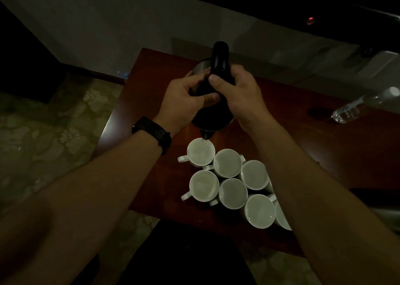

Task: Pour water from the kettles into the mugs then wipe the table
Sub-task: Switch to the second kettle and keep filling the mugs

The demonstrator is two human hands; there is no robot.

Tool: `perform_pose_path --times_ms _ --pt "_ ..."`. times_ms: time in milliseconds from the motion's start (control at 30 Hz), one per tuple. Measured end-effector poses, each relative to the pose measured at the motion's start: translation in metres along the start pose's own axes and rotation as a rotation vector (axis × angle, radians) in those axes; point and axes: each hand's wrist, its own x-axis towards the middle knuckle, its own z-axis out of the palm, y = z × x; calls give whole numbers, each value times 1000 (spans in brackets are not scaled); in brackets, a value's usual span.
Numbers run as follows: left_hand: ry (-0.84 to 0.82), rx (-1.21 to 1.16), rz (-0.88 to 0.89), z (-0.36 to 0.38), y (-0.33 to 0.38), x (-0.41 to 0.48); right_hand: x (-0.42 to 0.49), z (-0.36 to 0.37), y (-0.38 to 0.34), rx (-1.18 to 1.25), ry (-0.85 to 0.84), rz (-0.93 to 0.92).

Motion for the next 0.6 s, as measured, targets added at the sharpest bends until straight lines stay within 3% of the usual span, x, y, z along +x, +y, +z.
perform_pose_path --times_ms 600 --pt "-9 -19 23 2 3 5 -1 -4 -6 19 -23 -17"
